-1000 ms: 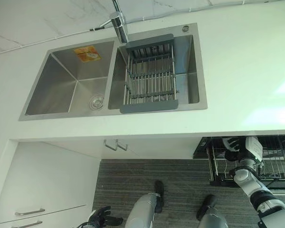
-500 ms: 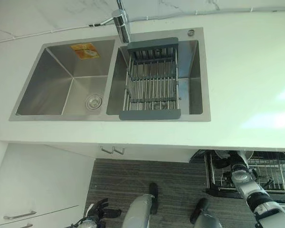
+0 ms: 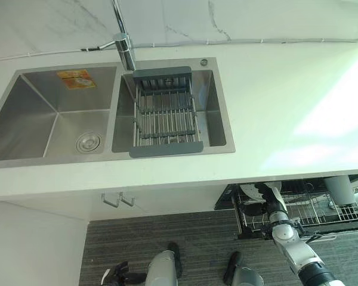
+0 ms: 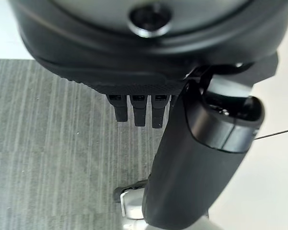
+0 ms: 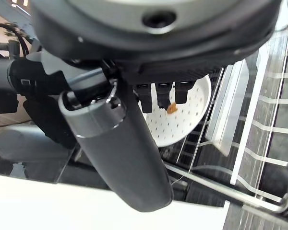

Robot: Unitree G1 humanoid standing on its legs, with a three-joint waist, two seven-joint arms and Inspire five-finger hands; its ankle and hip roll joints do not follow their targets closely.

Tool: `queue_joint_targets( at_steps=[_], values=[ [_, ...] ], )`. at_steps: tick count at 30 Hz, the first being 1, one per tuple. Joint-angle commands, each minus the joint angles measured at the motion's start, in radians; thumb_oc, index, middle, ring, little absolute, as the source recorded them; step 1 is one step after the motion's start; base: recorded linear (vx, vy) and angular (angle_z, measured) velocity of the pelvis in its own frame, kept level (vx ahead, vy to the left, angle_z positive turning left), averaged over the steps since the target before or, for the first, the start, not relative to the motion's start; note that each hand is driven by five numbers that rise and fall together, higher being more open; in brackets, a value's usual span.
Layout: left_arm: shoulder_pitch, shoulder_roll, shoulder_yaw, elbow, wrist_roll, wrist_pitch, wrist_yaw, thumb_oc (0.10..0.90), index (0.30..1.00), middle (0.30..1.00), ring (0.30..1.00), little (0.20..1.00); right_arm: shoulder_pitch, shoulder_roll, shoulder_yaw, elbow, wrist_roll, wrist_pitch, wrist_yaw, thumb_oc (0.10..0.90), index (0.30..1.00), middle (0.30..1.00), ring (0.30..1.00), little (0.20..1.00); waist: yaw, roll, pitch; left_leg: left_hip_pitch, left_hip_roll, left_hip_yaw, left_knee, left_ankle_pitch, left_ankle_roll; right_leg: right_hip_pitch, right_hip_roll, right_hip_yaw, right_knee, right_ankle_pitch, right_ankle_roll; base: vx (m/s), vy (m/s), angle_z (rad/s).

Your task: Place the dishes in the dishwasher.

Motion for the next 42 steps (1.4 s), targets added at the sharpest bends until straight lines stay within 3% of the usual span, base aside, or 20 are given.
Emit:
queue_joint_targets(
  at_steps=[1,9,11,14,15,16,20,23,24,25,28,35,38,42],
  values=[
    [0.043,0.041,-0.013,0.004,0.026,0.001,0.033,0.8,0.9,0.9,0.9,0.9,-0.077,-0.071,-0.084,-0.125,-0.079,-0.074,-0.077,0.8,0.9,0.9,0.9,0.9,0.023,0.002,-0.042,0.077,0.05,0.026,-0.1,-0.028,-0.05,0.029,-0.074,0.011,0.078,-0.108,0.099,-0.08,-0.017,-0.1],
    [0.048,0.039,0.002,-0.018,0.034,0.032,0.025,0.8,0.9,0.9,0.9,0.9,-0.03,-0.089,-0.112,-0.229,-0.066,-0.074,-0.048,0.8,0.9,0.9,0.9,0.9,-0.002,-0.021,-0.058,0.121,0.062,0.048,-0.1,-0.062,-0.055,0.048,-0.053,0.038,0.078,-0.133,0.108,0.01,-0.011,-0.18],
    [0.051,0.035,0.009,-0.026,0.042,0.043,0.023,0.8,0.9,0.9,0.9,0.9,-0.01,-0.095,-0.131,-0.261,-0.031,-0.077,-0.017,0.8,0.9,0.9,0.9,0.9,-0.017,-0.03,-0.061,0.126,0.072,0.073,-0.1,-0.045,-0.049,0.042,-0.044,0.036,0.078,-0.121,0.093,-0.05,-0.009,-0.11],
    [0.054,0.033,0.01,-0.035,0.046,0.055,0.021,0.8,0.9,0.9,0.9,0.9,0.003,-0.099,-0.145,-0.277,-0.014,-0.075,-0.006,0.8,0.9,0.9,0.9,0.9,-0.025,-0.034,-0.069,0.144,0.075,0.069,-0.1,-0.067,-0.058,0.052,-0.035,0.055,0.078,-0.141,0.101,0.0,-0.009,-0.18],
    [0.056,0.031,0.012,-0.039,0.045,0.063,0.019,0.8,0.9,0.9,0.9,0.9,0.018,-0.106,-0.167,-0.296,0.005,-0.076,0.0,0.8,0.9,0.9,0.9,0.9,-0.037,-0.039,-0.07,0.143,0.082,0.09,-0.1,-0.048,-0.051,0.043,-0.027,0.052,0.078,-0.128,0.086,0.0,-0.008,-0.2],
    [0.057,0.029,0.013,-0.04,0.044,0.065,0.02,0.8,0.9,0.9,0.9,0.9,0.025,-0.107,-0.176,-0.298,0.009,-0.078,0.004,0.8,0.9,0.9,0.9,0.9,-0.041,-0.041,-0.075,0.155,0.081,0.08,-0.1,-0.07,-0.06,0.053,-0.022,0.066,0.078,-0.147,0.096,0.0,-0.008,-0.13],
    [0.057,0.021,0.016,-0.044,0.047,0.076,0.021,0.8,0.9,0.9,0.9,0.9,0.055,-0.113,-0.216,-0.322,0.034,-0.1,-0.019,0.8,0.9,0.9,0.9,0.9,-0.061,-0.047,-0.079,0.155,0.086,0.1,-0.1,-0.052,-0.052,0.039,-0.007,0.073,0.078,-0.135,0.078,-0.04,-0.002,-0.15],
    [0.059,0.014,0.013,-0.044,0.061,0.078,0.025,0.8,0.9,0.9,0.9,0.9,0.077,-0.115,-0.257,-0.346,0.032,-0.167,-0.119,0.8,0.9,0.9,0.9,0.9,-0.074,-0.051,-0.084,0.162,0.087,0.104,-0.1,-0.056,-0.051,0.037,0.003,0.087,0.078,-0.138,0.076,0.01,-0.014,-0.16],
    [0.056,0.005,0.009,-0.04,0.07,0.075,0.033,0.8,0.9,0.9,0.9,0.9,0.106,-0.104,-0.296,-0.366,0.015,-0.226,-0.2,0.8,0.9,0.9,0.9,0.9,-0.091,-0.052,-0.089,0.17,0.087,0.109,-0.1,-0.06,-0.051,0.036,0.012,0.098,0.078,-0.139,0.075,0.02,-0.033,-0.27],
    [0.055,0.005,0.009,-0.04,0.074,0.074,0.033,0.8,0.9,0.9,0.9,0.9,0.112,-0.102,-0.302,-0.368,0.014,-0.24,-0.219,0.8,0.9,0.9,0.9,0.9,-0.094,-0.051,-0.089,0.171,0.087,0.11,-0.1,-0.061,-0.05,0.035,0.013,0.1,0.078,-0.14,0.075,0.03,-0.046,-0.32],
    [0.054,0.005,0.002,-0.043,0.088,0.073,0.028,0.8,0.9,0.9,0.9,0.9,0.157,-0.094,-0.355,-0.378,-0.042,-0.372,-0.345,0.8,0.9,0.9,0.9,0.9,-0.116,-0.045,-0.094,0.182,0.088,0.119,-0.1,-0.066,-0.047,0.036,0.022,0.113,0.078,-0.144,0.072,0.03,-0.028,-0.15],
    [0.046,0.016,-0.024,-0.028,0.09,0.046,0.008,0.8,0.9,0.9,0.9,0.9,0.231,-0.075,-0.512,-0.332,-0.043,-0.572,-0.588,0.8,0.9,0.9,0.9,0.9,-0.162,-0.028,-0.097,0.198,0.086,0.13,-0.1,-0.078,-0.035,0.054,0.051,0.131,0.078,-0.163,0.058,0.04,-0.023,-0.16],
    [0.034,0.025,-0.034,-0.017,0.085,0.054,0.0,0.8,0.9,0.9,0.9,0.9,0.265,-0.08,-0.577,-0.265,-0.167,-0.577,-0.712,0.8,0.9,0.9,0.9,0.9,-0.175,-0.022,-0.094,0.198,0.08,0.123,-0.1,-0.08,-0.028,0.062,0.065,0.134,0.078,-0.171,0.05,0.03,-0.009,-0.05],
    [0.034,0.027,-0.048,-0.009,0.068,0.046,0.001,0.8,0.9,0.9,0.9,0.9,0.279,-0.069,-0.599,-0.16,-0.136,-0.575,-0.766,0.8,0.9,0.9,0.9,0.9,-0.18,-0.016,-0.084,0.202,0.072,0.118,-0.1,-0.082,-0.023,0.066,0.072,0.134,0.078,-0.176,0.041,0.0,-0.006,-0.04]
  ],
)
